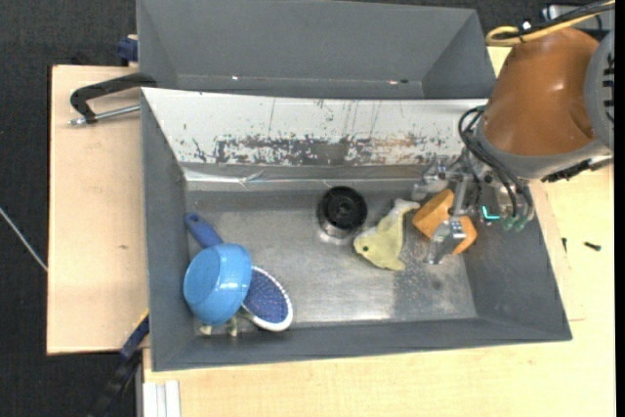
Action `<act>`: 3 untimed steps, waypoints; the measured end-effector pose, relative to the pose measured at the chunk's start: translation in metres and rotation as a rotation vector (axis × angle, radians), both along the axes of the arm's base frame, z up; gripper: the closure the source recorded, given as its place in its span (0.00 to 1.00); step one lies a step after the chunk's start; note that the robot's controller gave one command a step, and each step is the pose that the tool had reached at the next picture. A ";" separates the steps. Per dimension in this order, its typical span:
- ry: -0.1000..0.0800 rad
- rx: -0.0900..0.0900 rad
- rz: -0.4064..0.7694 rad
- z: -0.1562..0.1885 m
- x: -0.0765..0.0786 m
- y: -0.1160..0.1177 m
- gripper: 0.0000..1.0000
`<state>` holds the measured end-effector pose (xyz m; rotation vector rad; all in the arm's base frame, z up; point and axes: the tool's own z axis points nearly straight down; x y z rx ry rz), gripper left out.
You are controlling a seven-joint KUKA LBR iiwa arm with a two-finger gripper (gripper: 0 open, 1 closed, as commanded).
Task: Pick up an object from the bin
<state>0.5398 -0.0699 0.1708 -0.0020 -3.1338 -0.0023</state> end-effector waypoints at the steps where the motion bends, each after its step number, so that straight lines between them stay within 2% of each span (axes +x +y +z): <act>1: -0.011 0.001 0.200 -0.098 0.006 0.030 0.00; 2: -0.017 -0.001 0.200 -0.095 0.008 0.029 1.00; 3: -0.024 -0.003 0.107 0.038 0.014 0.014 1.00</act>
Offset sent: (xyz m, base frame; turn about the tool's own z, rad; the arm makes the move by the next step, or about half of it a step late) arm 0.0050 0.0279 -0.0978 -0.1998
